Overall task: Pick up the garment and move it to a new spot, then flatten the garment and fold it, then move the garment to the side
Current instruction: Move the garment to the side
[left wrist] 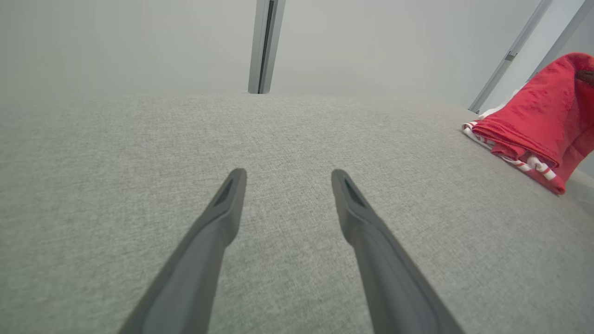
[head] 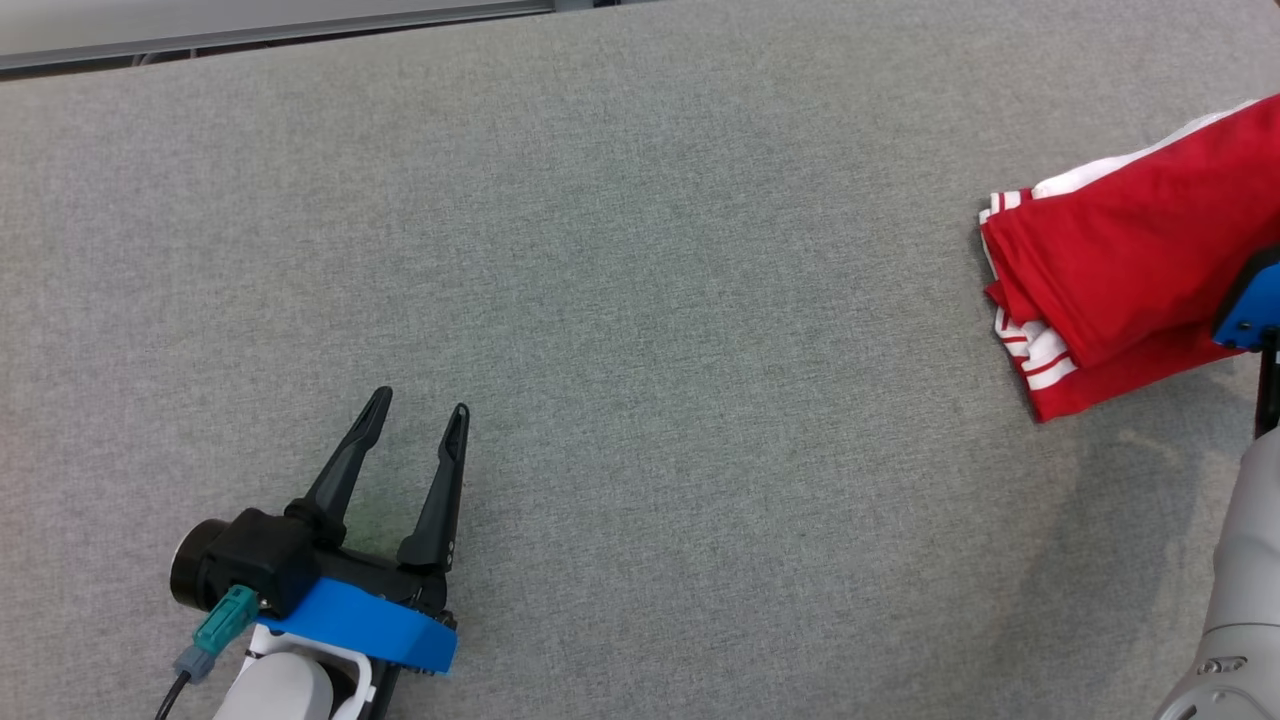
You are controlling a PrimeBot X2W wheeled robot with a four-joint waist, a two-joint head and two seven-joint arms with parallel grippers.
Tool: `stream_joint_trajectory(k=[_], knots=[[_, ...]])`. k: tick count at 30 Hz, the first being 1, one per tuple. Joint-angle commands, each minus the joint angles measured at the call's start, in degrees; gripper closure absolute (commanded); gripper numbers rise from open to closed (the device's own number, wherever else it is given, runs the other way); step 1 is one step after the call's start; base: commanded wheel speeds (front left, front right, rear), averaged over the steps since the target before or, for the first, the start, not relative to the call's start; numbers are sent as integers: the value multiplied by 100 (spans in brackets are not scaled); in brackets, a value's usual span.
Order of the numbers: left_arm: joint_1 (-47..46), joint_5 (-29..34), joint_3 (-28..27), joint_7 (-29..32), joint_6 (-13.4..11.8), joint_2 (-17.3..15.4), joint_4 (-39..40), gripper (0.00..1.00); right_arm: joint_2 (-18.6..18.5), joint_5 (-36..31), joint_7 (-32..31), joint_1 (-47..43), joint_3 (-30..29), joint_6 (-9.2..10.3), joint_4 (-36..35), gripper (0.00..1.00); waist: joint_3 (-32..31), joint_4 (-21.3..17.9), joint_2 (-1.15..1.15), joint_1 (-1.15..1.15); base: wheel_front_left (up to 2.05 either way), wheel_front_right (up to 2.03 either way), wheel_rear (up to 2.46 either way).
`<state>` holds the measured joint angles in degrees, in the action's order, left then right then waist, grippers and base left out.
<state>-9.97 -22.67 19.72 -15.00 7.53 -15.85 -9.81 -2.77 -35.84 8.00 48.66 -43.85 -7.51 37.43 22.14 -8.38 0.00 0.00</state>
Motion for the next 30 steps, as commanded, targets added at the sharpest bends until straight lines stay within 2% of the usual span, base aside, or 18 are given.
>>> stream_joint_trajectory(k=[1, 9, 14, 17, 22, 25, 30], knots=[[10, 35, -10, -25, -8, 17, -17, 0, -21, 11, 78, -75, 33, 4, 22, 0, -22, -13, 0, 0, 0, 0, 0], [61, 65, -207, -25, -8, 115, -113, 0, -12, 311, 572, 68, 608, 3, 233, 0, -250, 1, 0, 0, 0, 0, 0], [130, 140, -658, -25, -8, 281, -258, 0, -19, 1385, 720, -164, 1697, 3, 419, 0, -527, 118, 0, 0, 0, 0, 0], [149, 218, -1038, -25, -8, 377, -377, 0, -14, 2384, 720, -689, 2599, 4, 66, 0, -706, 221, 0, 0, 0, 0, 0], [271, 389, -1540, -25, -8, 548, -577, 0, -22, 3617, 722, -1795, 3635, 3, -531, 0, -1051, 400, 0, 0, 0, 0, 0], [366, 509, -1720, -26, -8, 644, -677, 0, -24, 4070, 724, -2409, 3935, 3, -641, 0, -1254, 485, 0, 0, 0, 0, 0], [620, 687, -1889, -25, -8, 802, -847, 0, -25, 4449, 724, -3198, 4087, 2, -617, 0, -1622, 565, 0, 0, 0, 0, 0]])
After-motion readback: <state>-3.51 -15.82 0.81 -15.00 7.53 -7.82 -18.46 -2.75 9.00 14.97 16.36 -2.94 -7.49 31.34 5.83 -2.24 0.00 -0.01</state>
